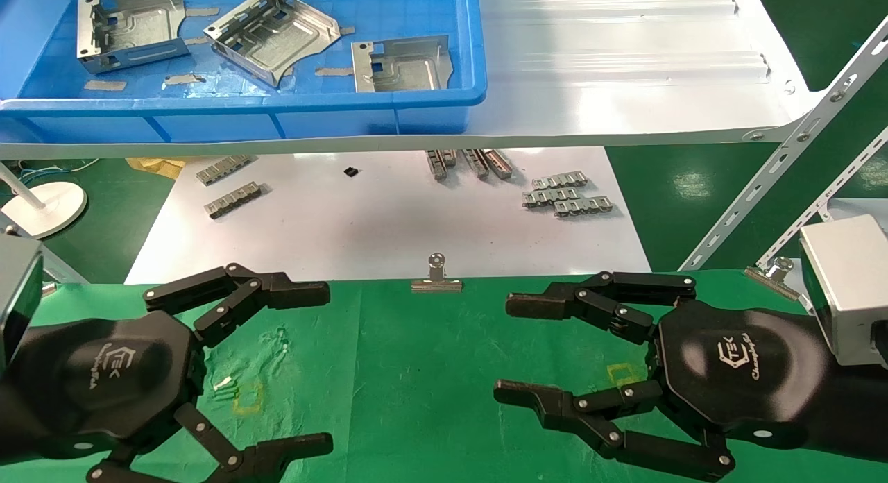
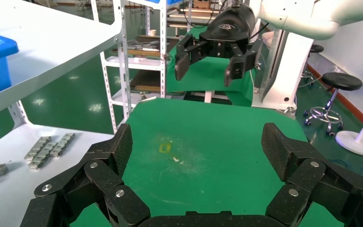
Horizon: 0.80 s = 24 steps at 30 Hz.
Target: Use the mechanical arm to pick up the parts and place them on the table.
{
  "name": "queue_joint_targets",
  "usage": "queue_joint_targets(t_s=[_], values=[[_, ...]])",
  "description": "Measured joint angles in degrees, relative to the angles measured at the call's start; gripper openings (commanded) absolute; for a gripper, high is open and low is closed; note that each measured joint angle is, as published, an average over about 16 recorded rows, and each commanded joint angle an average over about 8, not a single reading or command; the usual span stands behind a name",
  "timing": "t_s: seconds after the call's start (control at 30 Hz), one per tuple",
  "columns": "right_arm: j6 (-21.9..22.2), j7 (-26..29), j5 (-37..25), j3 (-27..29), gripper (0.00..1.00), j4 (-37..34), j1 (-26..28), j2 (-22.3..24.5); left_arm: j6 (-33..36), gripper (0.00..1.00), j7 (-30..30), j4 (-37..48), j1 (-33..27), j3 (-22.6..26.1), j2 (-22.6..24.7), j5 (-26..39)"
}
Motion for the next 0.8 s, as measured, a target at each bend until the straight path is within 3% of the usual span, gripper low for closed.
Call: queue_joint_targets(t_s=[0.8], values=[[0.0, 0.0, 0.0, 0.0, 0.0, 0.0, 0.0, 0.0, 0.0, 1.0, 0.0, 0.0, 0.0, 0.0, 0.0, 0.0]])
